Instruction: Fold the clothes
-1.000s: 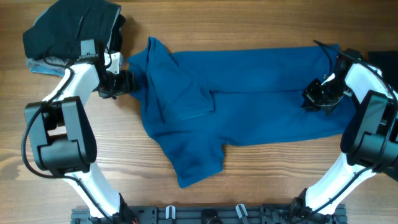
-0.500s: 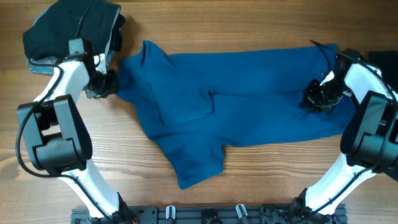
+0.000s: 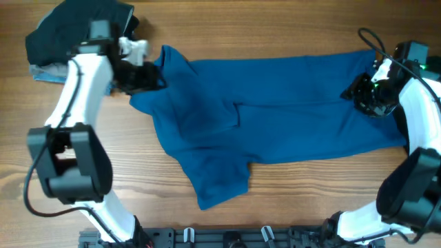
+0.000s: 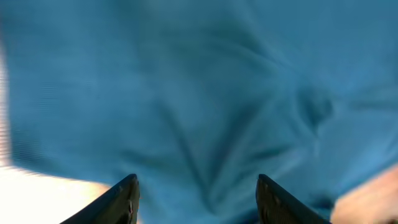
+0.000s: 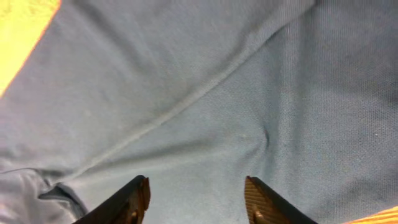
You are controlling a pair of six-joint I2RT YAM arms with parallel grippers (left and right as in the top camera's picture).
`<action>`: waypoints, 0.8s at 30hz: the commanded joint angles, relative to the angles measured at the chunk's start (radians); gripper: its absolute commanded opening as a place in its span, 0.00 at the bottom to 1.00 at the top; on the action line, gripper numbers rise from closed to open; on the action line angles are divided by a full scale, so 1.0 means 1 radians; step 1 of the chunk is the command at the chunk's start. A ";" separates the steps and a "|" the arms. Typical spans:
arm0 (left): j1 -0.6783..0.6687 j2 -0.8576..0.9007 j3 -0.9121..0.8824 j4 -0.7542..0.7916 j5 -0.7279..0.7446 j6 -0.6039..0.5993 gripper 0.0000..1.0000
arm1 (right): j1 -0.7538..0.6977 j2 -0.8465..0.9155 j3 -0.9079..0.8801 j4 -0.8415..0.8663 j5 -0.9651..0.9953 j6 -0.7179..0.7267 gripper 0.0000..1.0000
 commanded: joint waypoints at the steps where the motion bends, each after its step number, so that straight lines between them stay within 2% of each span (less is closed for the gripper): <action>1: -0.099 0.015 -0.072 0.002 0.008 0.039 0.63 | -0.003 -0.008 -0.003 0.003 -0.018 0.009 0.54; 7: -0.167 0.047 -0.162 0.013 -0.005 0.037 0.60 | -0.003 -0.008 -0.003 0.003 -0.018 0.009 0.55; 14: -0.171 0.047 -0.242 0.016 -0.005 0.031 0.66 | -0.003 -0.008 -0.003 0.003 -0.017 0.009 0.55; 24: -0.171 0.047 -0.304 0.053 0.008 0.027 0.59 | -0.003 -0.008 -0.003 0.015 -0.017 0.009 0.55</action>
